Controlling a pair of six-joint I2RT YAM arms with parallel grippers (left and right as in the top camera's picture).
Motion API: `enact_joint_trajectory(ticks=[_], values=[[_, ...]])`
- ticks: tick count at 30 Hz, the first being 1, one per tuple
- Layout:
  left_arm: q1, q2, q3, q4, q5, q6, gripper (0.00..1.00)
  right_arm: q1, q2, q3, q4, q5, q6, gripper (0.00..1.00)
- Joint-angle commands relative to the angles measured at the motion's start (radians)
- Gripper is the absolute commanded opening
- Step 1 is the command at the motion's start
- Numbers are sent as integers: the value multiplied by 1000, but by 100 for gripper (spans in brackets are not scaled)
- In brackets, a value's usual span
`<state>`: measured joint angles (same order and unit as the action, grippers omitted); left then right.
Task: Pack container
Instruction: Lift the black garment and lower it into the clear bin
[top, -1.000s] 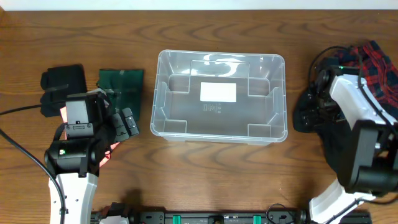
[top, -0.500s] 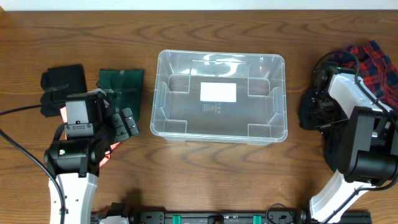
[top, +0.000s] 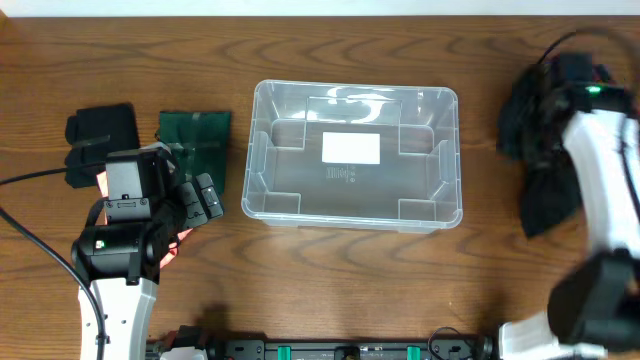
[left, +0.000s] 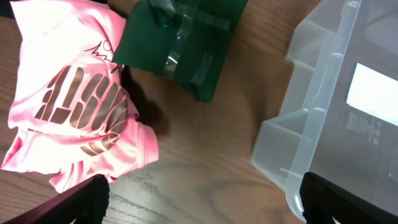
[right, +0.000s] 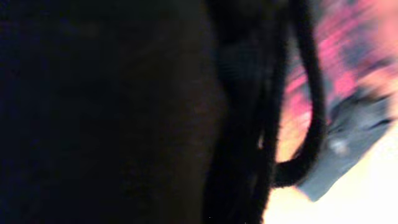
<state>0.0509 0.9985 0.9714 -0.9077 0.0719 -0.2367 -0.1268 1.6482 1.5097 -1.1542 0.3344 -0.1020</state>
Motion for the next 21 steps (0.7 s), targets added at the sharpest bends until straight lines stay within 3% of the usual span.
enact_joint_trajectory(ticks=[1,6,10,16,21], values=[[5,0,21,3,0,-10,98,49,-156,119,-3,8,0,1],[5,0,21,3,-1,-10,98,225,-237,189,-3,-47,-32,1],[5,0,21,3,0,-10,98,415,-228,189,1,-55,61,1],[5,0,21,-7,-1,-9,98,657,-117,189,12,-42,148,1],[5,0,21,-12,0,-9,98,706,21,188,6,-39,195,1]])
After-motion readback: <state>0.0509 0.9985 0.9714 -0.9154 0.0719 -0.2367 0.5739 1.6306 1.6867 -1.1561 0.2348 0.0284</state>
